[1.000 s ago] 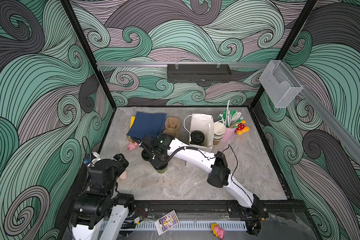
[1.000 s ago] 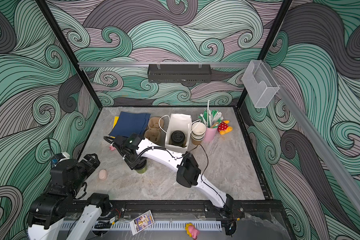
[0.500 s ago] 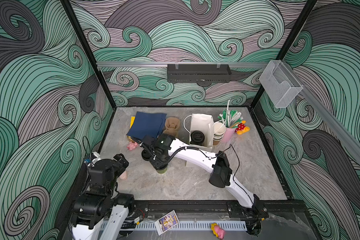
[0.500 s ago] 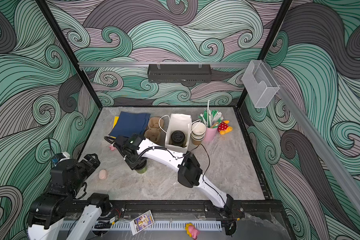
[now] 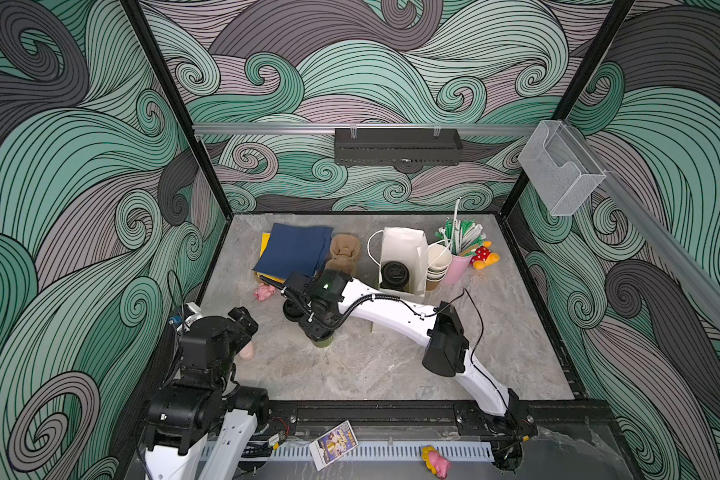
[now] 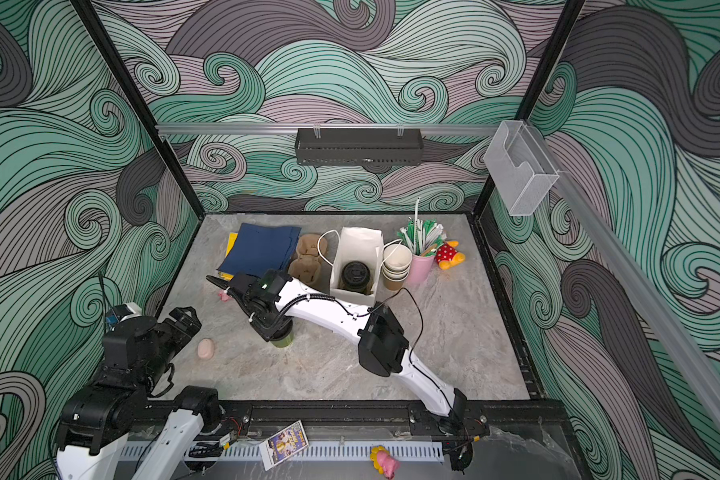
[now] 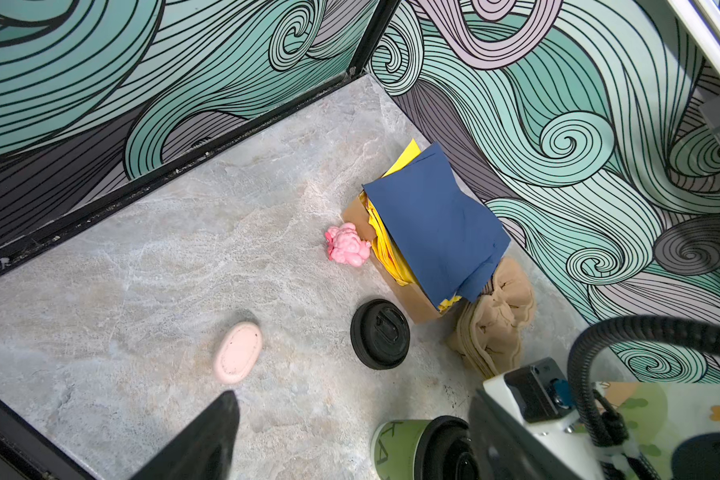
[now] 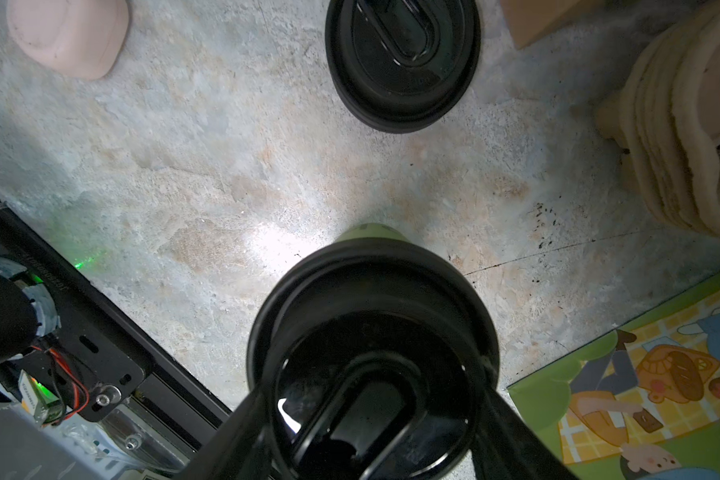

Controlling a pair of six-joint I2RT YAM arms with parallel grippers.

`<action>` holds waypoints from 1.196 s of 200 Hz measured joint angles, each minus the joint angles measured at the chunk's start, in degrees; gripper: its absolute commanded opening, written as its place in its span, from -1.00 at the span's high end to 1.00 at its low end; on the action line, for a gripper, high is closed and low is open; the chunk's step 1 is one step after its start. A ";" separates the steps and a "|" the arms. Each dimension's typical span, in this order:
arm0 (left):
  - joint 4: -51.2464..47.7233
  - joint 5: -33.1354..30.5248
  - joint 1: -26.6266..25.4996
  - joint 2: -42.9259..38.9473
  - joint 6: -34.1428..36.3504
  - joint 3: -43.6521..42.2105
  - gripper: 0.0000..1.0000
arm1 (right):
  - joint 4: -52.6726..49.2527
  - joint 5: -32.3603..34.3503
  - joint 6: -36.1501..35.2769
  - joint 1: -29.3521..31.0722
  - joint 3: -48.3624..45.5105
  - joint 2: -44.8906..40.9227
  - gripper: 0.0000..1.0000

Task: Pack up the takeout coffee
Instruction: 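Lift the gripped green cup off the table with the right gripper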

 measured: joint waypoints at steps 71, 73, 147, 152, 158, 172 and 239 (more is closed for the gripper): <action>0.00 0.20 0.00 0.02 0.20 0.00 -0.76 | 2.23 -1.16 -2.82 -0.44 -3.08 -1.36 -0.35; 0.02 0.20 0.00 0.02 0.20 0.00 -0.76 | 2.25 -1.18 -2.93 -0.44 -3.13 -1.38 -0.35; 0.20 1.05 0.00 1.16 0.59 0.00 -0.76 | 2.21 -1.53 -4.68 -0.48 -3.37 -1.49 -0.36; 0.33 1.20 0.00 1.31 0.61 0.00 -0.76 | 2.21 -1.51 -4.74 -0.48 -3.41 -1.51 -0.36; 0.48 1.27 0.00 1.44 0.63 0.00 -0.76 | 2.23 -1.44 -4.81 -0.48 -3.43 -1.51 -0.36; 0.76 1.42 0.00 1.53 0.63 0.00 -0.76 | 2.21 -1.11 -4.94 -0.48 -3.41 -1.51 -0.35; 1.09 1.49 0.00 1.53 0.63 0.00 -0.76 | -0.61 -1.11 -4.61 -0.48 -0.55 -0.72 -0.30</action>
